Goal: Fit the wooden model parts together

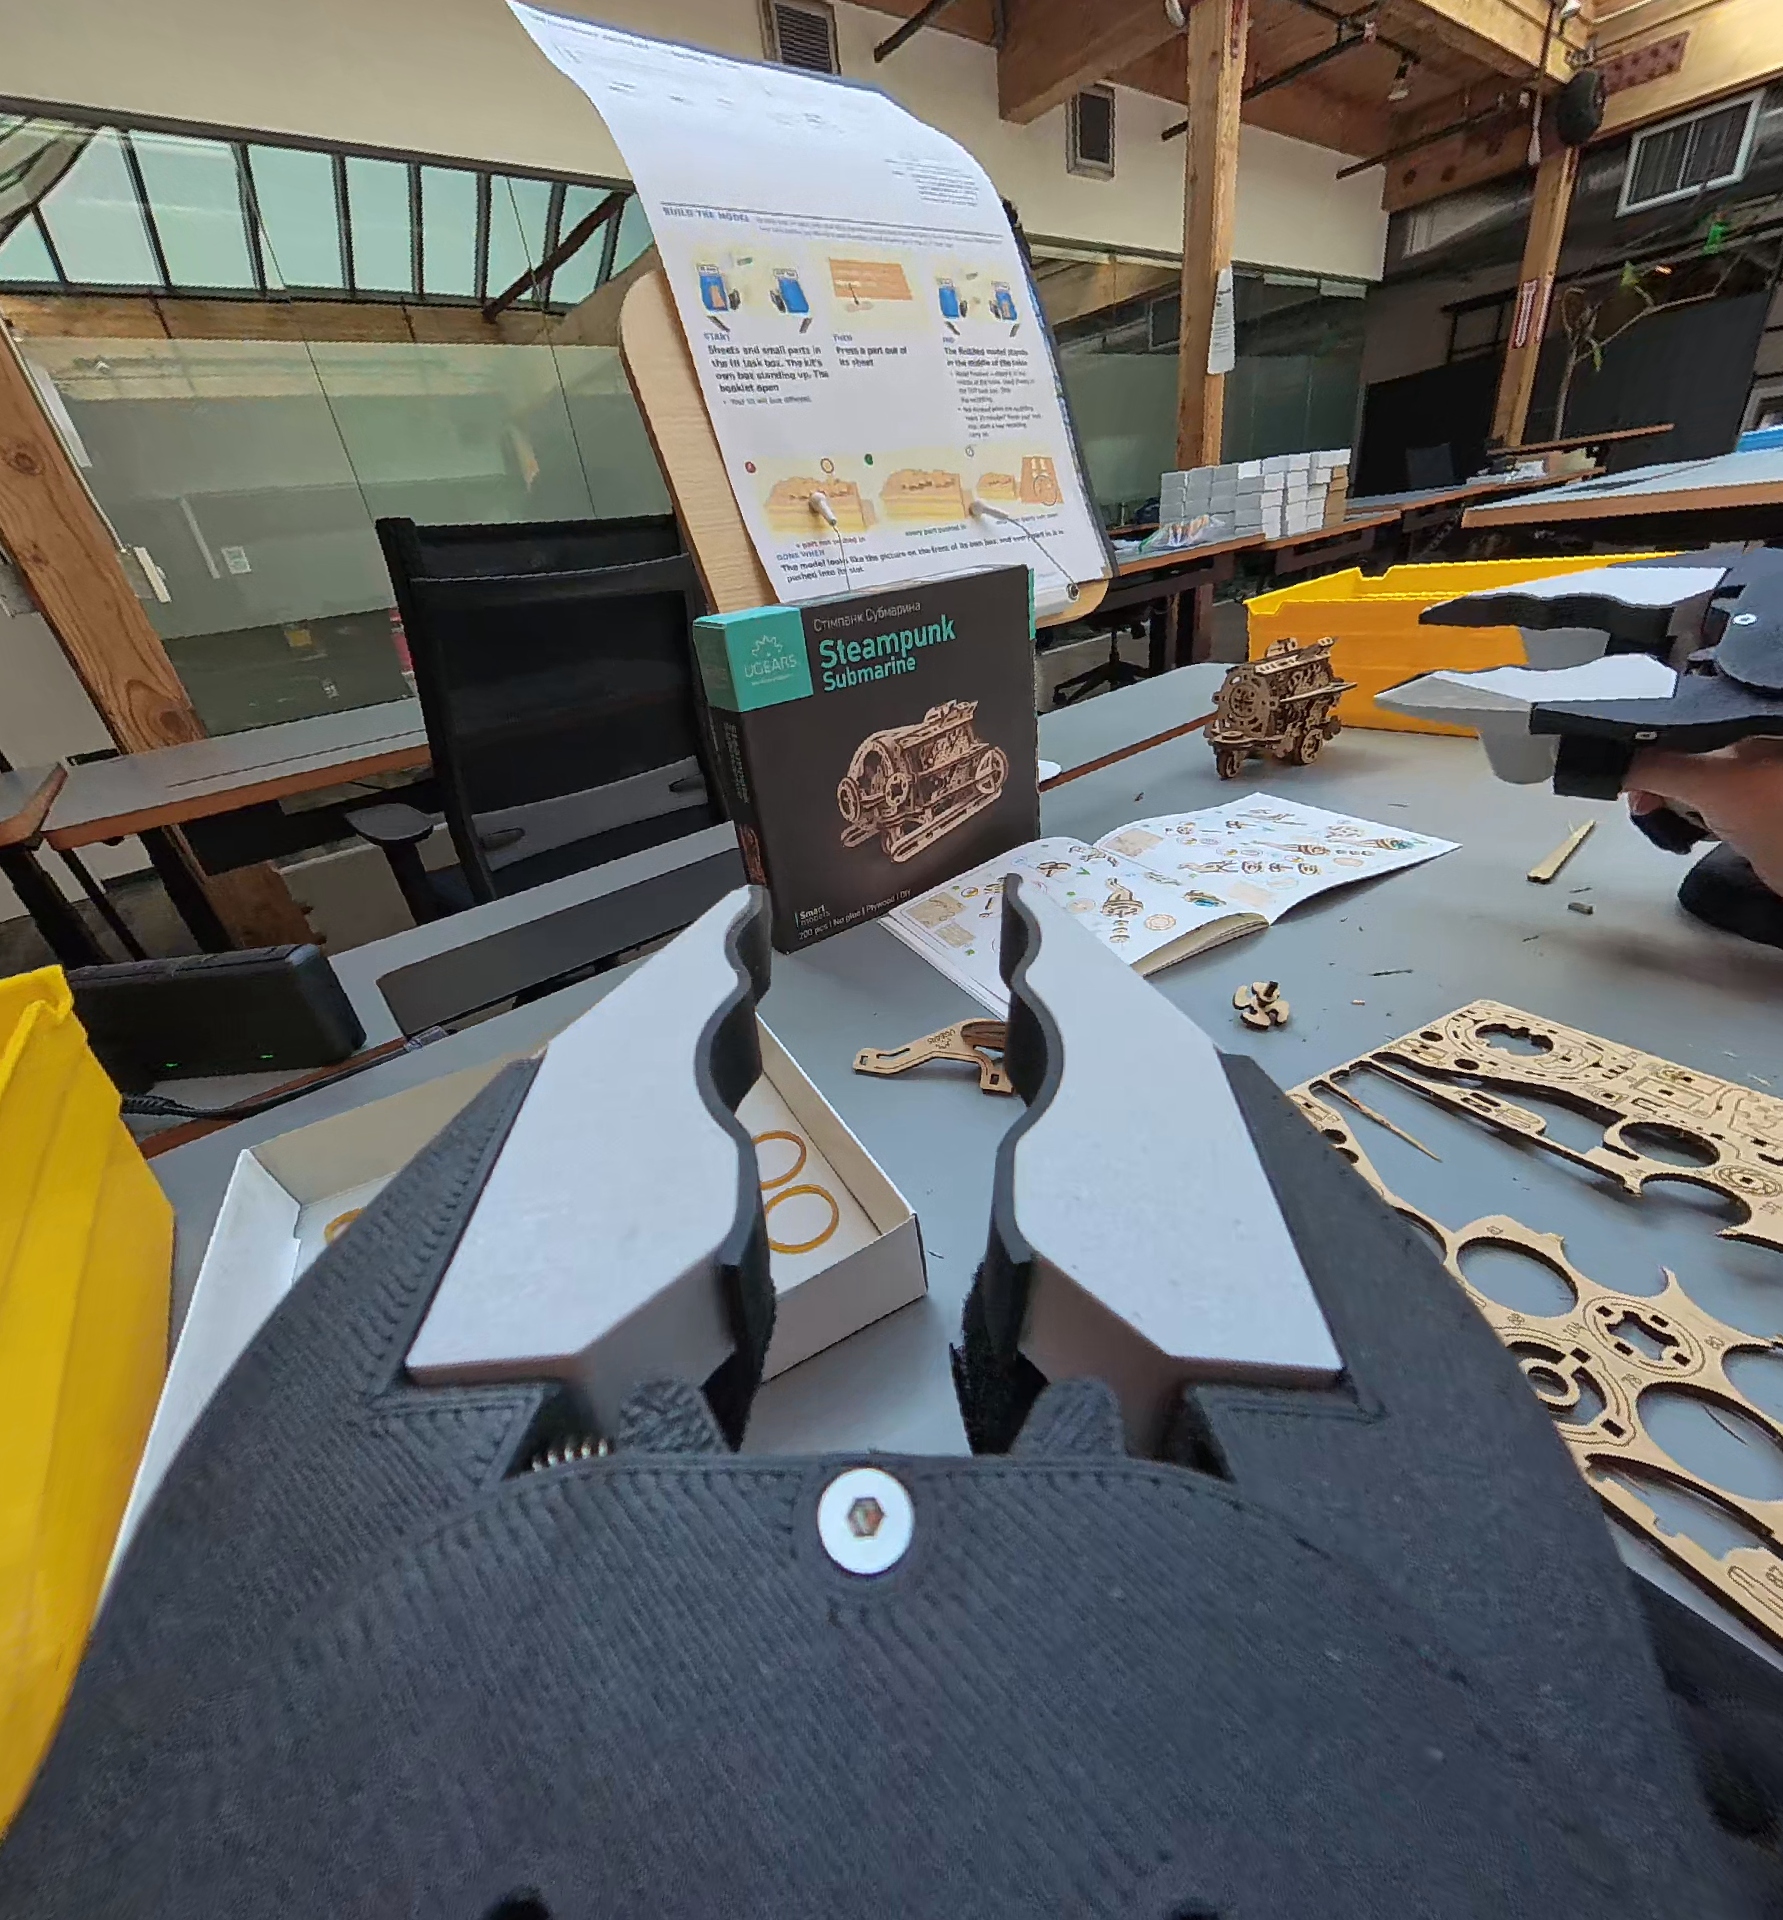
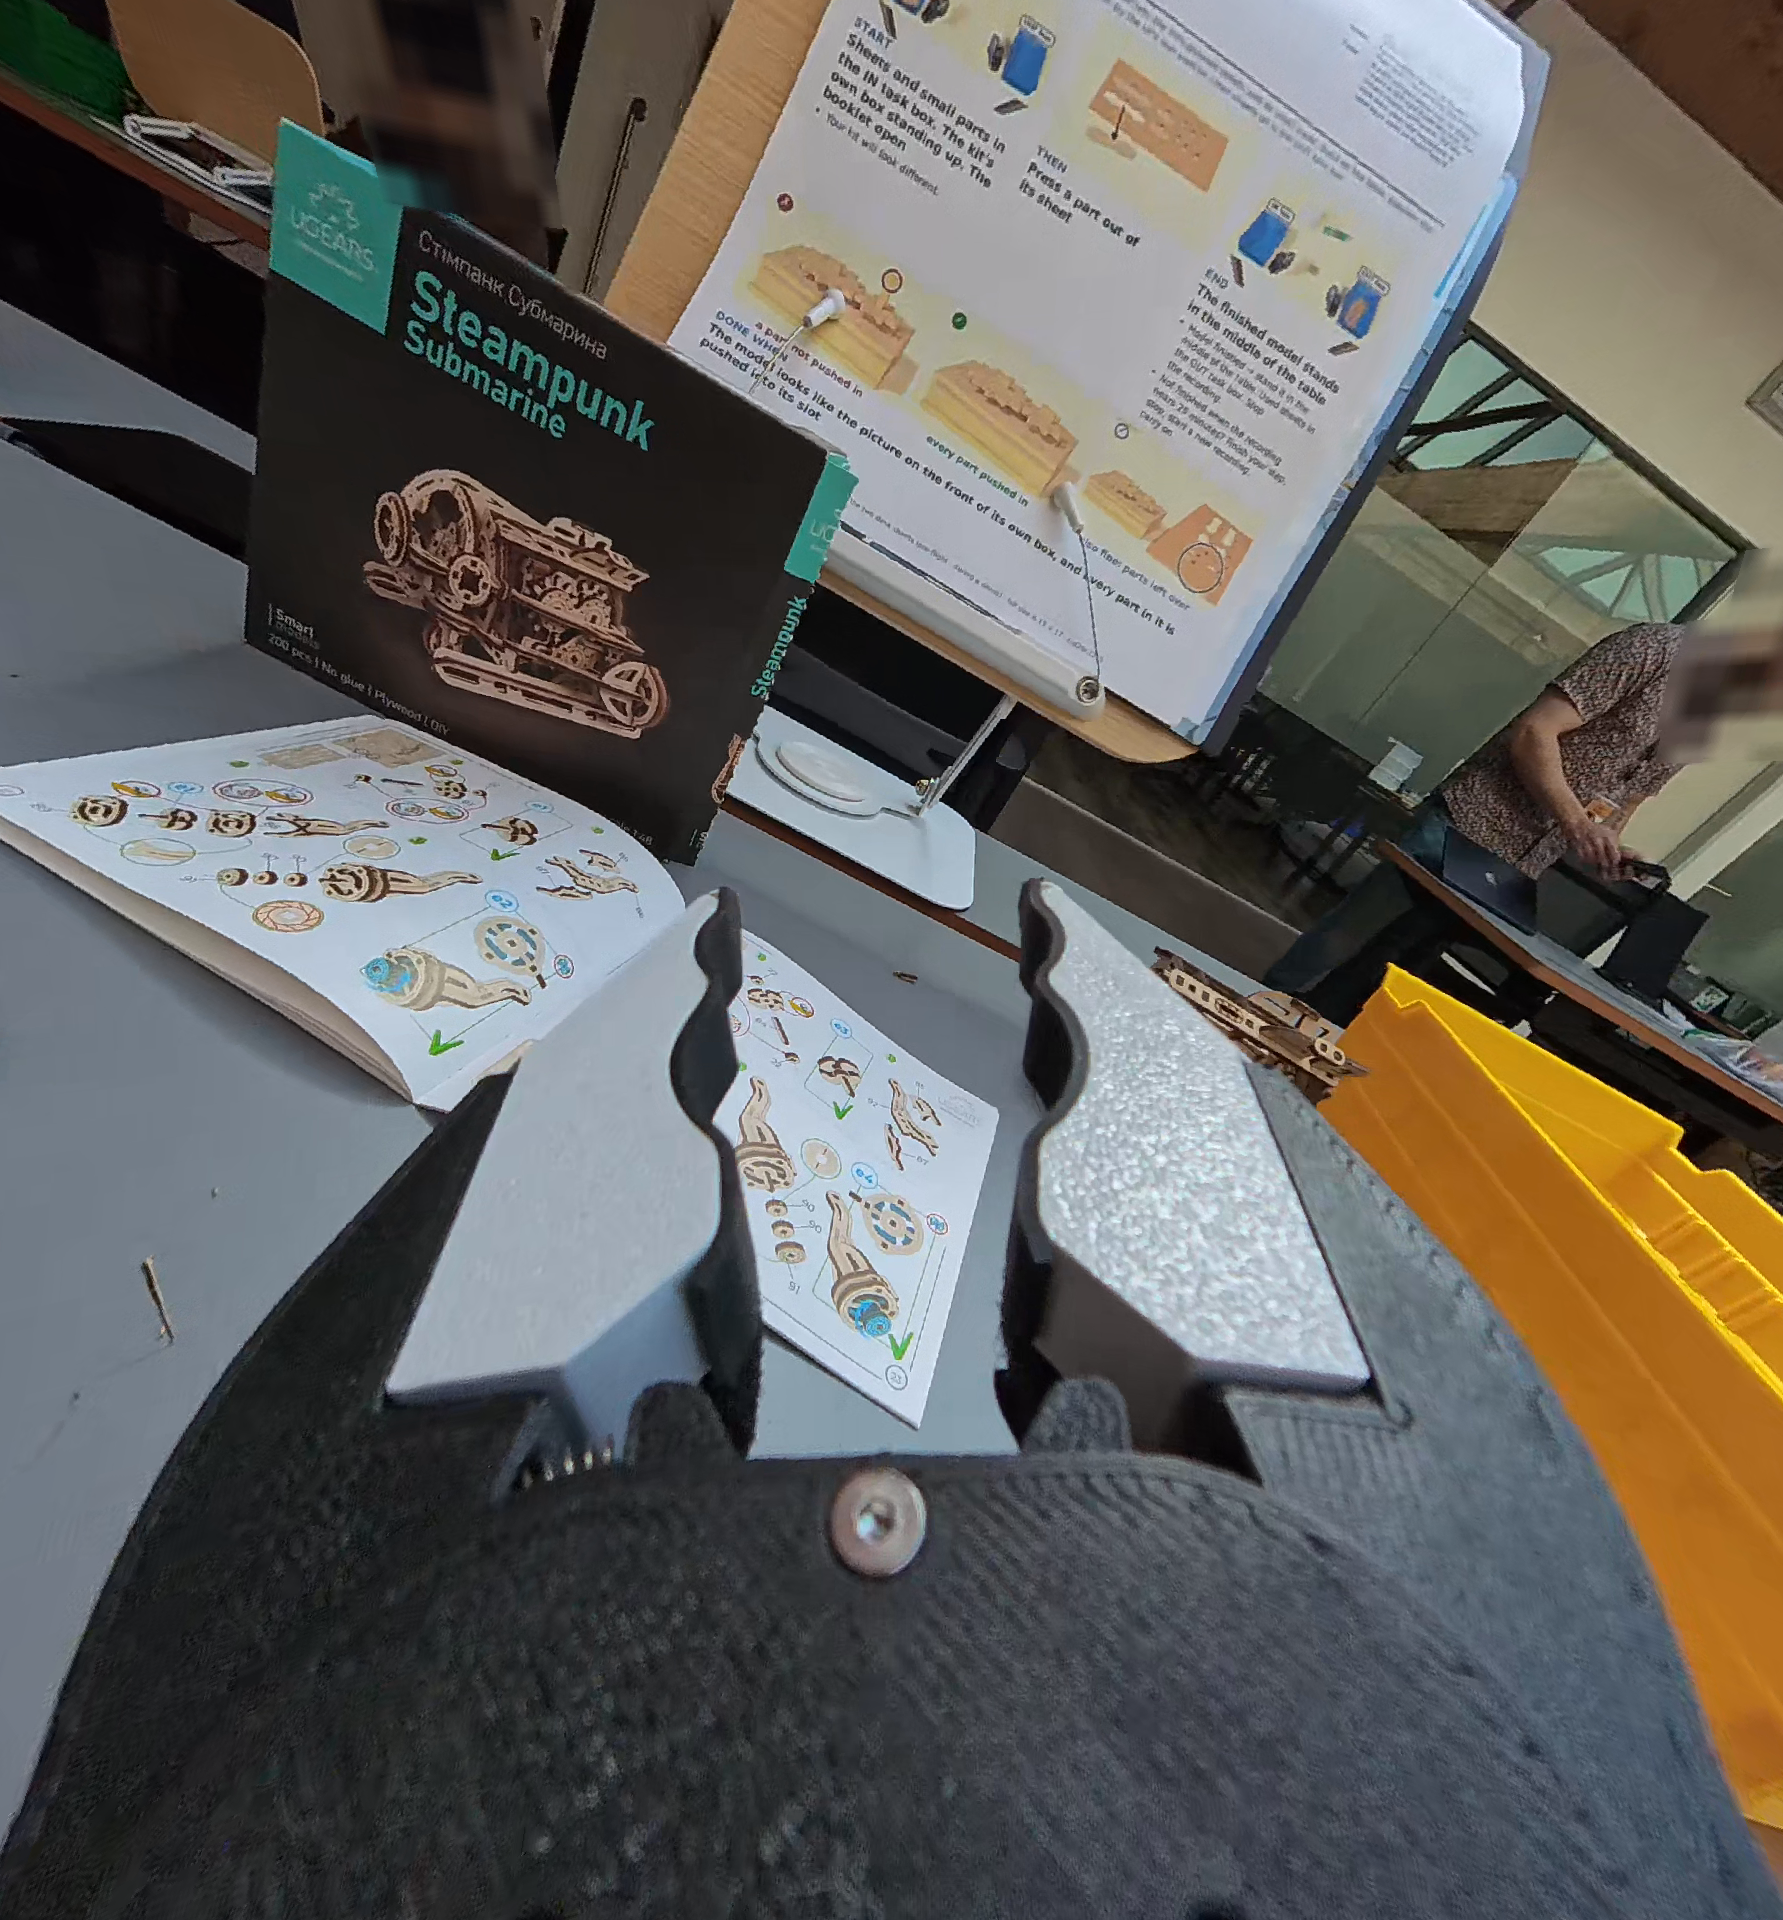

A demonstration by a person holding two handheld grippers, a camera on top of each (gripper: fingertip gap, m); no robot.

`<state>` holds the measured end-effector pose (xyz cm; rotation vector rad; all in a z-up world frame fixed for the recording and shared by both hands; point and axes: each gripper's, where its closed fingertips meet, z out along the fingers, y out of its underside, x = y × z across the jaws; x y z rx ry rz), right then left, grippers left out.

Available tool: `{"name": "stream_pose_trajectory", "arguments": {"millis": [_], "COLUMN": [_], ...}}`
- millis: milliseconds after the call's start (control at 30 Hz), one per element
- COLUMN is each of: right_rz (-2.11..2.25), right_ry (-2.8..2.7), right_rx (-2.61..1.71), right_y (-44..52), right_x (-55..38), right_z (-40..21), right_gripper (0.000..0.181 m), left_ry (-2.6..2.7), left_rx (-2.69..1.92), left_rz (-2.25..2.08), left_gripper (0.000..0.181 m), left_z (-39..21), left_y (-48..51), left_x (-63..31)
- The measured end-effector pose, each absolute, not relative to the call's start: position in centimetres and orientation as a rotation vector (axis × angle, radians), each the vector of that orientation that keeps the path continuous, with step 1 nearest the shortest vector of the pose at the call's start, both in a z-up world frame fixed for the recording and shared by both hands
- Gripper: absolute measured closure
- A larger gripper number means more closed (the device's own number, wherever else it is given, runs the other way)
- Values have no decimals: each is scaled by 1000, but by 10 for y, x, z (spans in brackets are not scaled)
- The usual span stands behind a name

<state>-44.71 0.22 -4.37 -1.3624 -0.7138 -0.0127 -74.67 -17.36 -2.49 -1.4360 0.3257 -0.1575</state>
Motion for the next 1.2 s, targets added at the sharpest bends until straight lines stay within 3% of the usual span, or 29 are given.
{"name": "stream_pose_trajectory", "arguments": {"millis": [867,1200], "right_rz": [170,540], "right_ry": [-723,-1428], "right_rx": [-1440,-1296], "right_y": [-1,-102], "right_x": [-446,-531], "right_z": [-54,-113], "right_gripper": [125,122], "left_ry": [311,318], "left_rx": [-1398,-1429], "left_rz": [-99,-136], "left_gripper": [142,140], "left_z": [-37,-42], "left_y": [-180,-175], "left_x": [-742,-735]}}
